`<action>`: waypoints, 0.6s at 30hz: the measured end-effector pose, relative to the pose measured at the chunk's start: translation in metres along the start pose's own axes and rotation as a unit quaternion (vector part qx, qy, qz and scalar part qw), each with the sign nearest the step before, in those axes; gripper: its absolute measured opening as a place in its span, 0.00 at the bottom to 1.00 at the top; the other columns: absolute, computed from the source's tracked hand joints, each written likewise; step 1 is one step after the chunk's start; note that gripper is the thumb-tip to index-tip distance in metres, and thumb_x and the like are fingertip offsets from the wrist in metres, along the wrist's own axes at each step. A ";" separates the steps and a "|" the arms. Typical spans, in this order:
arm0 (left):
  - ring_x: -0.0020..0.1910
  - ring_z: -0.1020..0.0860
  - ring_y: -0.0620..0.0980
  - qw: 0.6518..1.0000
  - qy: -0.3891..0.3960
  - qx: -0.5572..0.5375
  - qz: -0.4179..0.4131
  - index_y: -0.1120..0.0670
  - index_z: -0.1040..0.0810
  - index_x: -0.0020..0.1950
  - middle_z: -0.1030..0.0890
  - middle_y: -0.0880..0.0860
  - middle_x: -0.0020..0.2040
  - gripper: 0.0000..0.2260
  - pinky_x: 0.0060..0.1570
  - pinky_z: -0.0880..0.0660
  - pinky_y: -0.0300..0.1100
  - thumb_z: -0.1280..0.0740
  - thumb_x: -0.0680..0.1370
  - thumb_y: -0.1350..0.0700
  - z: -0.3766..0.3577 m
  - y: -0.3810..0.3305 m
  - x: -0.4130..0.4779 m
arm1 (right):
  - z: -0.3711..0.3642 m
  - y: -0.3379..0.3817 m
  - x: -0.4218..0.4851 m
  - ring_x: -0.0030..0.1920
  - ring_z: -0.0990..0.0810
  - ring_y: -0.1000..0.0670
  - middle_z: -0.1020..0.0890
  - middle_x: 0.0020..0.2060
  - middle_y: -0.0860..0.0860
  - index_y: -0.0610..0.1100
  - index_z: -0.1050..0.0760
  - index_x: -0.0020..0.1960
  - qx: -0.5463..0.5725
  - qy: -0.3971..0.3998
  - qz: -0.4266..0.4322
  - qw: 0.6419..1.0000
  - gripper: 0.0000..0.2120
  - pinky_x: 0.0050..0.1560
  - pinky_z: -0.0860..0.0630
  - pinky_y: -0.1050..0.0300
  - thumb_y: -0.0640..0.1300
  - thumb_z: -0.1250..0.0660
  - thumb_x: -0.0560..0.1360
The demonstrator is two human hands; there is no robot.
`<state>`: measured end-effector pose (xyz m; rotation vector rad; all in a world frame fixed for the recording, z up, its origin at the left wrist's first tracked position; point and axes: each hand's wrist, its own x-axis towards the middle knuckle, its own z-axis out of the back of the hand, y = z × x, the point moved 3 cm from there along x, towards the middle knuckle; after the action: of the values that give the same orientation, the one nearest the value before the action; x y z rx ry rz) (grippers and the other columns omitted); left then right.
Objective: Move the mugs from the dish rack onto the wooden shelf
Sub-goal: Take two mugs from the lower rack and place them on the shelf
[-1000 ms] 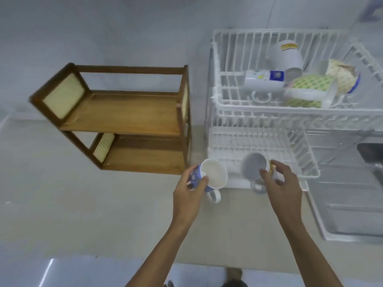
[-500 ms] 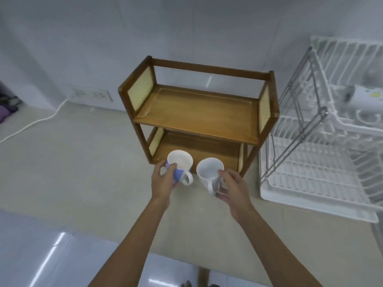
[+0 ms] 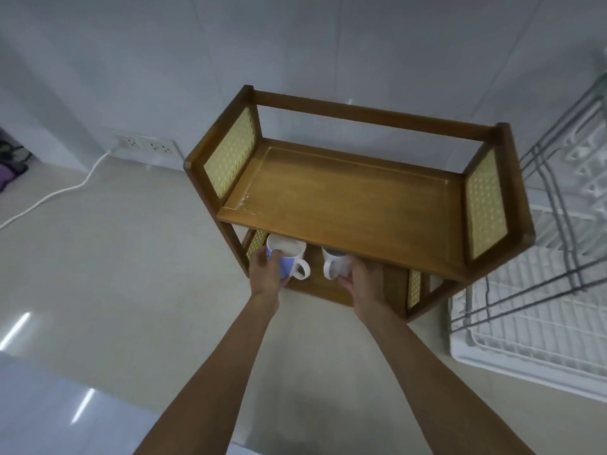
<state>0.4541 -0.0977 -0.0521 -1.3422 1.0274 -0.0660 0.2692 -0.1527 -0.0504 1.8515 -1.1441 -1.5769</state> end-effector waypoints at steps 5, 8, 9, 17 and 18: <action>0.54 0.22 0.51 1.000 0.007 -0.002 0.010 0.48 0.29 0.63 0.25 0.55 0.61 0.12 0.52 0.18 0.49 0.33 0.81 0.55 0.001 -0.004 0.015 | -0.010 -0.011 0.009 0.62 0.20 0.44 0.22 0.65 0.44 0.44 0.27 0.70 0.032 -0.010 -0.024 0.999 0.24 0.56 0.17 0.45 0.40 0.28 0.75; 0.60 0.23 0.55 1.000 0.015 0.005 0.017 0.47 0.26 0.59 0.23 0.53 0.59 0.07 0.57 0.19 0.52 0.35 0.82 0.57 -0.003 -0.004 0.020 | -0.010 -0.015 0.009 0.62 0.20 0.45 0.21 0.64 0.45 0.44 0.25 0.68 0.065 -0.020 -0.030 0.997 0.21 0.57 0.18 0.44 0.40 0.27 0.76; 0.60 0.23 0.55 1.000 0.017 0.003 0.016 0.46 0.25 0.55 0.21 0.52 0.57 0.07 0.56 0.20 0.51 0.36 0.82 0.58 -0.004 -0.004 0.021 | -0.010 -0.016 0.009 0.62 0.20 0.45 0.21 0.64 0.45 0.44 0.24 0.67 0.074 -0.020 -0.027 0.997 0.20 0.58 0.18 0.43 0.41 0.27 0.76; 0.57 0.20 0.53 1.000 0.024 0.014 -0.007 0.47 0.22 0.56 0.18 0.49 0.54 0.13 0.46 0.19 0.45 0.38 0.81 0.65 -0.008 0.003 0.033 | -0.012 -0.023 0.013 0.49 0.18 0.53 0.19 0.51 0.55 0.51 0.23 0.51 0.103 -0.017 -0.042 0.994 0.05 0.61 0.20 0.46 0.46 0.27 0.77; 0.57 0.20 0.53 0.999 0.028 0.017 -0.007 0.47 0.22 0.55 0.18 0.49 0.54 0.13 0.48 0.19 0.45 0.37 0.80 0.65 -0.008 0.003 0.034 | -0.011 -0.024 0.015 0.47 0.18 0.53 0.19 0.50 0.56 0.51 0.23 0.50 0.101 -0.018 -0.043 0.994 0.05 0.60 0.19 0.47 0.46 0.27 0.77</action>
<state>0.4674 -0.1225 -0.0730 -1.3218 1.0593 -0.1308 0.2873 -0.1533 -0.0747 2.0331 -1.2986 -1.5981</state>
